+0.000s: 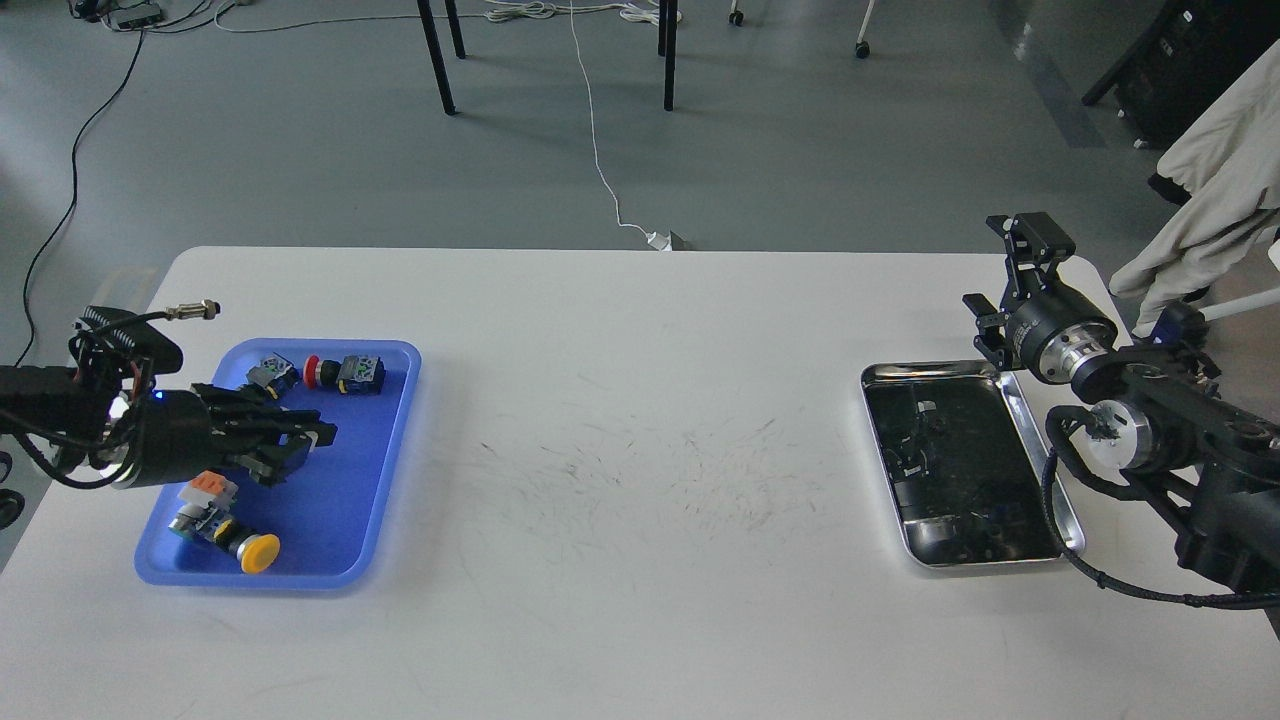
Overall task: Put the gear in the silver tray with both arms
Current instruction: 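Lift the black gear with the left hand toward the table middle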
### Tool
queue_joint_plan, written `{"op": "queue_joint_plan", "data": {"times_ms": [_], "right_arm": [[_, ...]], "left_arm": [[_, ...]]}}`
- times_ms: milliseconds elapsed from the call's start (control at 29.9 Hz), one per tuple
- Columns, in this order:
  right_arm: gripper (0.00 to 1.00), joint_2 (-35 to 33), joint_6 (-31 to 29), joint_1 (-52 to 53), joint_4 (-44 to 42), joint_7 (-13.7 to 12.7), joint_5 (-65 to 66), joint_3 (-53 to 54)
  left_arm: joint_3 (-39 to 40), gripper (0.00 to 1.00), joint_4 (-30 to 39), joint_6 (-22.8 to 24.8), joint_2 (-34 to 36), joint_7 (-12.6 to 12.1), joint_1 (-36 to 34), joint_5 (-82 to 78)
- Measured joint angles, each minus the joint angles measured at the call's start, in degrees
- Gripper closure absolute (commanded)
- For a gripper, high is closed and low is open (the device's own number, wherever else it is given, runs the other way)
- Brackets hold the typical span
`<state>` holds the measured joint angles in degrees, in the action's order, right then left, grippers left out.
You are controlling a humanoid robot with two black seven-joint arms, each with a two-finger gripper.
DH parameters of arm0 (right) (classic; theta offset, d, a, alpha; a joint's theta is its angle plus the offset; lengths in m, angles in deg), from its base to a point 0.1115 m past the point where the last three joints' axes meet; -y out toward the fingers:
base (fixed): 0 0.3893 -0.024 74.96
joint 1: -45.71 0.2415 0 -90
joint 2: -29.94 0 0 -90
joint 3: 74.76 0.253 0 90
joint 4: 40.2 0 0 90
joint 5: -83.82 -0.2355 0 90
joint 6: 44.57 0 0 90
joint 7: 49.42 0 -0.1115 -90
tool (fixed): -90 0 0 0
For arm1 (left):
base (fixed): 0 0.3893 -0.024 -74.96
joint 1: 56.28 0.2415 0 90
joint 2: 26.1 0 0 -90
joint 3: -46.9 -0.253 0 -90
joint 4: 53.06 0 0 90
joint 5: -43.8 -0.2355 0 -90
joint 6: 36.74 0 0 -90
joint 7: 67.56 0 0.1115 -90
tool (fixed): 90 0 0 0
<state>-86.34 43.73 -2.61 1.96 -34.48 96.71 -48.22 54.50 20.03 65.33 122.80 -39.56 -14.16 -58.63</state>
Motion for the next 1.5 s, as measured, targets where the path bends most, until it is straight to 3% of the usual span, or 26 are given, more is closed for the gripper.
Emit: {"op": "queue_joint_plan", "data": {"times_ms": [267, 736, 1504], "right_arm": [[0.01, -0.04, -0.05, 0.32, 0.27, 0.00, 0.02, 0.18], [0.01, -1.60, 0.55, 0.32, 0.33, -0.01, -0.35, 4.61], [0.01, -3.53, 0.45, 0.78, 0.15, -0.09, -0.32, 5.90]], "left_arm": [[-0.08, 0.80, 4.93, 2.67, -4.55, 0.00, -7.61, -0.20], [-0.46, 0.80, 5.87, 6.95, -21.68, 0.02, -10.18, -7.71], [-0.88, 0.80, -4.55, 10.58, -46.67, 0.01, -10.78, -16.58]]}}
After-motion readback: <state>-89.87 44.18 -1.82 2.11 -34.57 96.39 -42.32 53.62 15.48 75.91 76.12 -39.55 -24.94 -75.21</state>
